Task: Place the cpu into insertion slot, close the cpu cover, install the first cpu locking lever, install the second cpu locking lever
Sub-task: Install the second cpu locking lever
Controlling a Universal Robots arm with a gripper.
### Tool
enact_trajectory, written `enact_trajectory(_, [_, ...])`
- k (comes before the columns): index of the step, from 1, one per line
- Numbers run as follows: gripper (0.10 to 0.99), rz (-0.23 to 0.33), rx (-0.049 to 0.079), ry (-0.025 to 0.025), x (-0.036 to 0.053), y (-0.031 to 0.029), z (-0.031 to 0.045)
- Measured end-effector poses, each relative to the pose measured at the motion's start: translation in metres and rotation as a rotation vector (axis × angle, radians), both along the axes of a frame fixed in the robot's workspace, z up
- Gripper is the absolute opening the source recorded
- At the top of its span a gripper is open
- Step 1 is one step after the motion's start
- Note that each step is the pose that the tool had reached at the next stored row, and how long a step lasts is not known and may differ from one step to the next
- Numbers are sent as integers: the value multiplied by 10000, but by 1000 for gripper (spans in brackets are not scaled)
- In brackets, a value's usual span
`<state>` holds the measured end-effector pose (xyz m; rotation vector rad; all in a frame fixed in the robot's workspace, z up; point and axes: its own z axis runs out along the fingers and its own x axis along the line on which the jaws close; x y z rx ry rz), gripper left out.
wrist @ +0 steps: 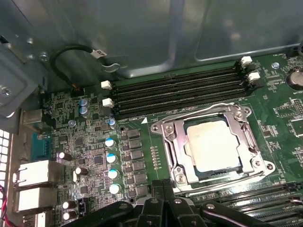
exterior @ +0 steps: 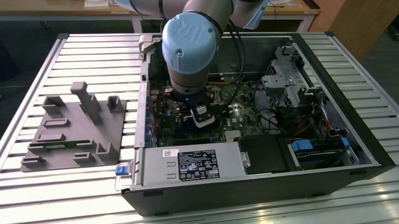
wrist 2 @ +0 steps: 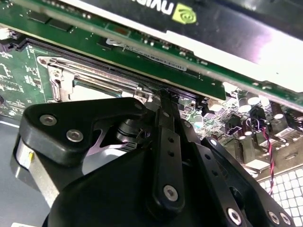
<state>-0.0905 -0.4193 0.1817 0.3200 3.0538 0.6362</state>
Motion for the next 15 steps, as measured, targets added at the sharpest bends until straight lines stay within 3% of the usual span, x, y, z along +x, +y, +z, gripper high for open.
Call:
enact_trajectory(2, [106,-2,-47,-2,0,2,0])
enact_trajectory(6, [106,-3,-409,-22,2,5,1])
enact_trajectory(7, [106,-2,-441,-18,2,3,4])
enact_trajectory(9, [106,-1,-458,-14,1,1,31])
enact_trajectory(15, [106,-2,-461,-9,0,1,244])
